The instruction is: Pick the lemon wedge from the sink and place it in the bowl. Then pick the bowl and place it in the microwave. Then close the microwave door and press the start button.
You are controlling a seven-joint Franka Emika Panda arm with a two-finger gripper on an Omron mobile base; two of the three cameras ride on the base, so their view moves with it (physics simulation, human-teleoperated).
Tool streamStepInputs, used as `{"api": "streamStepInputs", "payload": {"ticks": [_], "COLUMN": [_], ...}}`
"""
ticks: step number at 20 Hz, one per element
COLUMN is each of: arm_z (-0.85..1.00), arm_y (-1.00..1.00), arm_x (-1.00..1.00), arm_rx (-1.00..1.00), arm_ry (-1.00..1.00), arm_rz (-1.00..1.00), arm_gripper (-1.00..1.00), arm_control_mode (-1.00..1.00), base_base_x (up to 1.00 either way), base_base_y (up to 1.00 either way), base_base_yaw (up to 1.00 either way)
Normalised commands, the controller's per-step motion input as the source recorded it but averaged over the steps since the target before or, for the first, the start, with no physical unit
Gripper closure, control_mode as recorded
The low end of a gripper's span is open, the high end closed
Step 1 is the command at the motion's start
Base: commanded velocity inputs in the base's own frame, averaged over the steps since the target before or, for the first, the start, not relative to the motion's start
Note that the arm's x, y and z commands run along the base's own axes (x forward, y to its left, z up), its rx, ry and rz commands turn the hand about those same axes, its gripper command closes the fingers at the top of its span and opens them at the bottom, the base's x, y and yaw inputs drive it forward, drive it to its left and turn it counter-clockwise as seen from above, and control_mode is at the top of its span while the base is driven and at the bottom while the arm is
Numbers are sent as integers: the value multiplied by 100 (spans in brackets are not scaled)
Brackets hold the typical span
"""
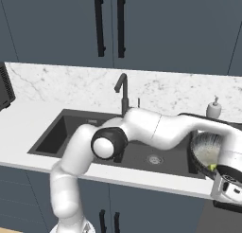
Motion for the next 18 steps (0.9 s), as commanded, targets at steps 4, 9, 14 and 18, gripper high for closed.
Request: {"api": "streamStepInputs", "payload": {"ticks": [4, 9, 14, 18], "arm_z": [31, 12, 0, 0], "arm_y": [67, 62, 40, 6], "arm_x": [0, 0, 1, 16], "arm_rx": [-6, -11, -6, -1], "arm_ry": [0, 0, 0, 4], "arm_rz": [1, 0, 0, 0], "arm_gripper": [100, 100, 100, 100], "arm_control_mode": [-100, -100, -100, -100], "base_base_x": [0, 0, 0, 0], "base_base_y": [0, 0, 0, 0], "base_base_yaw": [0, 0, 0, 0]}}
